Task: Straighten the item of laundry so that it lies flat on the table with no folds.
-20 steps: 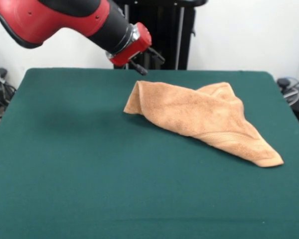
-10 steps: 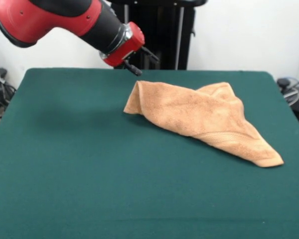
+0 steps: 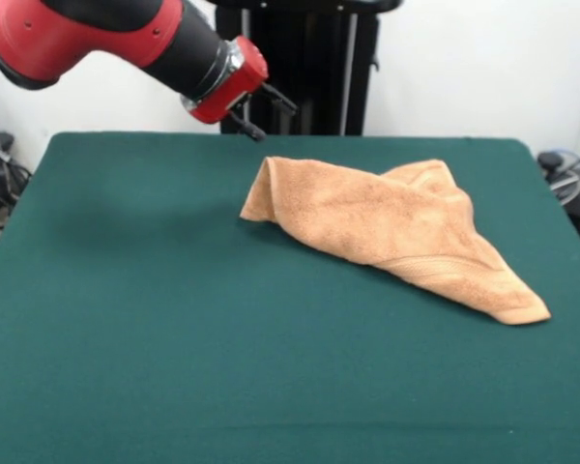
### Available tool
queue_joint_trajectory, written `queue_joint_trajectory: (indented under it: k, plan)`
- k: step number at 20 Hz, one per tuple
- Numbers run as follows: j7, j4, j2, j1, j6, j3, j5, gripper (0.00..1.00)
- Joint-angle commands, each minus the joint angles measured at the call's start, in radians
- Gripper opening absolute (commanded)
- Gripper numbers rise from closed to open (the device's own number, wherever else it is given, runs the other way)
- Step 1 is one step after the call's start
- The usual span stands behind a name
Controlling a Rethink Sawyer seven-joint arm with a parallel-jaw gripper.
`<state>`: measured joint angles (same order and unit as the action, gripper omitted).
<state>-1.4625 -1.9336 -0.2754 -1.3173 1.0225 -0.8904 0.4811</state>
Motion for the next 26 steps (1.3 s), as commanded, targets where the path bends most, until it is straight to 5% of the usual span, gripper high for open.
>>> queue_joint_trajectory:
  k: [1,26]
  plan:
    - [0.224,0.129,-0.002,-0.001,0.094,-0.008,0.011,1.00]
    - [0.302,0.208,0.050,-0.039,0.208,-0.014,-0.005,1.00]
